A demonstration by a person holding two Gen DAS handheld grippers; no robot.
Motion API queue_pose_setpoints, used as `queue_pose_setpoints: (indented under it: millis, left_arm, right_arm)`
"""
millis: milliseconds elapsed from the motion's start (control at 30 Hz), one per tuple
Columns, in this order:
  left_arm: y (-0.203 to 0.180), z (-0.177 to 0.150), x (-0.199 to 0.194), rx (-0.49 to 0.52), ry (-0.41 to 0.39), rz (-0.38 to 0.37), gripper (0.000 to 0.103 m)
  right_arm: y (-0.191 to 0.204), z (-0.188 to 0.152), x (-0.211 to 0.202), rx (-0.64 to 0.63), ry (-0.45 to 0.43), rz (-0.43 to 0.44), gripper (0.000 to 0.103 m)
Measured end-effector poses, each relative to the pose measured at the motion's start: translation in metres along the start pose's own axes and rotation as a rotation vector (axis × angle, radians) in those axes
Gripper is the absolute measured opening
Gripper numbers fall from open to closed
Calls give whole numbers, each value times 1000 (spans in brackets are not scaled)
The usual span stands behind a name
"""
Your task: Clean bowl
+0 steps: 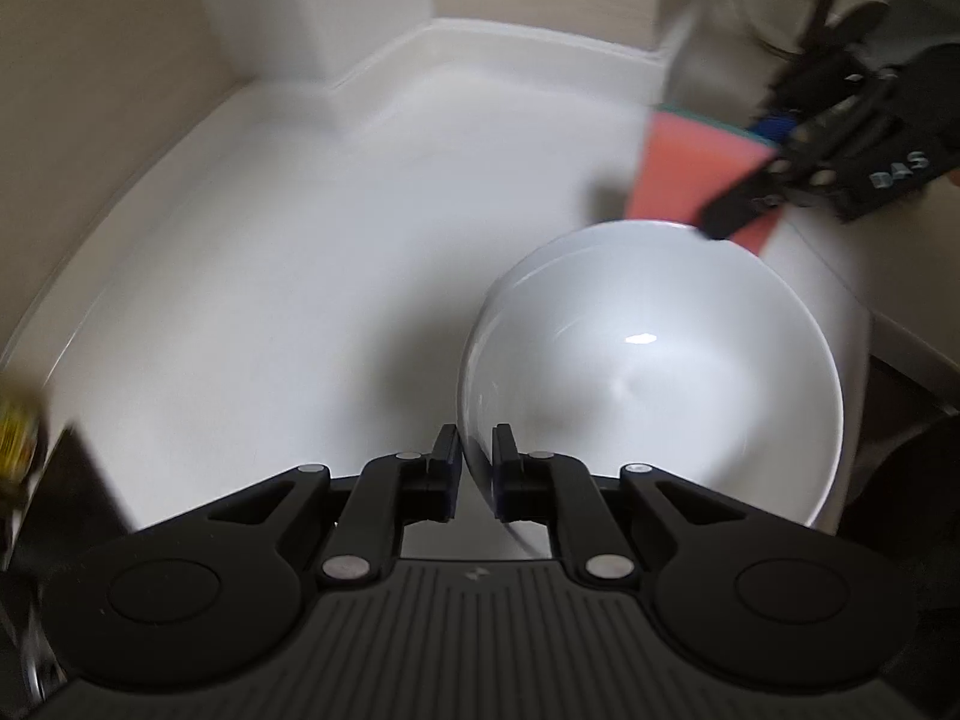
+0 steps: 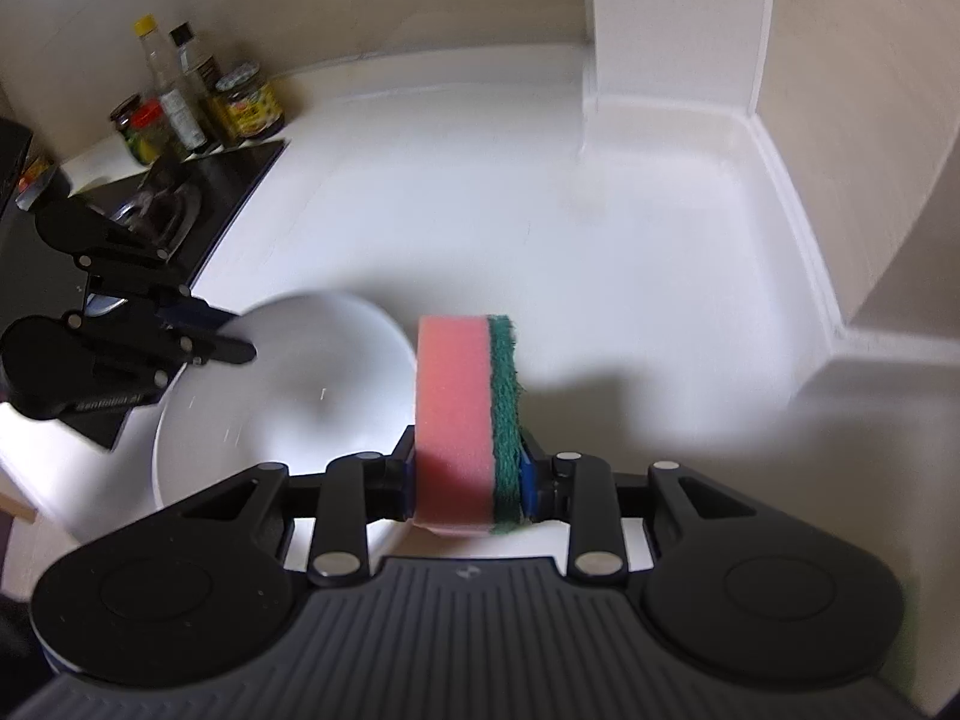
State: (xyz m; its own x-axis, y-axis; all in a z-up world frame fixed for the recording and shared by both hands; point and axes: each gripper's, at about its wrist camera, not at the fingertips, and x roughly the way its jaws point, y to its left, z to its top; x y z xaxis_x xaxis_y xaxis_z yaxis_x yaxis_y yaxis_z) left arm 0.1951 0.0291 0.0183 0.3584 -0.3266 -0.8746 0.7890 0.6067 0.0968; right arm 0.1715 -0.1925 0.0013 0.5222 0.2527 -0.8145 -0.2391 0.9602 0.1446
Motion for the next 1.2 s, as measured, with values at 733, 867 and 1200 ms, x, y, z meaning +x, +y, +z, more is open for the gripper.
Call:
queue_pose_setpoints:
  millis: [733, 867, 1200]
  left_arm:
    - [18, 16, 17, 0, 71, -51, 8]
    - [26, 3, 8, -246, 36, 20, 16]
    - [17, -11, 23, -211, 63, 19, 10]
  right_arm:
    - [-2, 5, 2, 3, 12, 33, 27]
    - [-4, 2, 0, 7, 12, 51, 27]
    - [-5, -14, -11, -20, 49, 95, 27]
